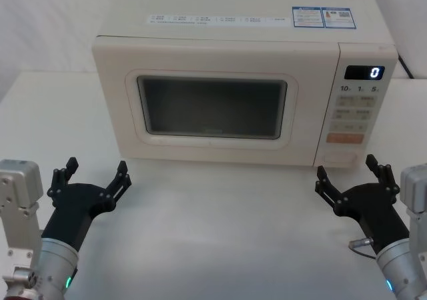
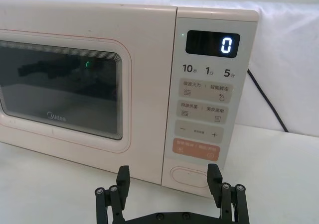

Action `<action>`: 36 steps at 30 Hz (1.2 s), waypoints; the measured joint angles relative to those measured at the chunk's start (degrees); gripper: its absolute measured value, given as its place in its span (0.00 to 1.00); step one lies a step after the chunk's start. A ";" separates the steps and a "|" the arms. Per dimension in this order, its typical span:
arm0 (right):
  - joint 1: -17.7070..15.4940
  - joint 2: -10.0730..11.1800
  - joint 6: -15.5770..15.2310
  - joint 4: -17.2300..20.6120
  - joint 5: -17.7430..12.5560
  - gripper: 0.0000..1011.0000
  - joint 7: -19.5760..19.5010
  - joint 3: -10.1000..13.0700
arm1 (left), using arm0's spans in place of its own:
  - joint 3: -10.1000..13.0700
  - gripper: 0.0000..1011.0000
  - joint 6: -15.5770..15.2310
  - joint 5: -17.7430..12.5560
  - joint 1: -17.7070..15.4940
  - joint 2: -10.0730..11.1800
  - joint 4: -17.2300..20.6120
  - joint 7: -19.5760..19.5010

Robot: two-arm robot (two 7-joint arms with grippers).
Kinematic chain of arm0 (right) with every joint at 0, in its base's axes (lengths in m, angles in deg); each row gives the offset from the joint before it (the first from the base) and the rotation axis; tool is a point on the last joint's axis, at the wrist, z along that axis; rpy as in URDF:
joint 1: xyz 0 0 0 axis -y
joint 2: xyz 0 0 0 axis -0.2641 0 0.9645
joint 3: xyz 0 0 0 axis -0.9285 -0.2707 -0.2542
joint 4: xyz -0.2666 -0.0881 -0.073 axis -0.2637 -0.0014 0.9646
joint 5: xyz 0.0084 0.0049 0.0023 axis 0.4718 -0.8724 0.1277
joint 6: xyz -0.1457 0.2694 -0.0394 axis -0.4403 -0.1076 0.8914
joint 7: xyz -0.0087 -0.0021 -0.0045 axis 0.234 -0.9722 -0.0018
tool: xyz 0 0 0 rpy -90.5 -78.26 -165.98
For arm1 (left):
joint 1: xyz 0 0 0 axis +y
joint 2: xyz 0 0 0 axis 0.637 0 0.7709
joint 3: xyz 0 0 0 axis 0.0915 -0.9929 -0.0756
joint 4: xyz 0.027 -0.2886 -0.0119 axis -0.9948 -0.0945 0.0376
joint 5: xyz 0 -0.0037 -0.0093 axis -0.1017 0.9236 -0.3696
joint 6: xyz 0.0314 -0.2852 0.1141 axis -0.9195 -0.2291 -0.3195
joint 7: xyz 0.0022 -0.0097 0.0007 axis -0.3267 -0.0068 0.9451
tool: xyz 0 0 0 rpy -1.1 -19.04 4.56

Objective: Press the button to open the microwave door with one hand; close the microwave door with the other hand.

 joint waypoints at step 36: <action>0.00 0.00 0.00 0.00 0.00 0.99 0.00 0.00 | 0.00 0.99 0.00 0.00 0.00 0.00 0.00 0.00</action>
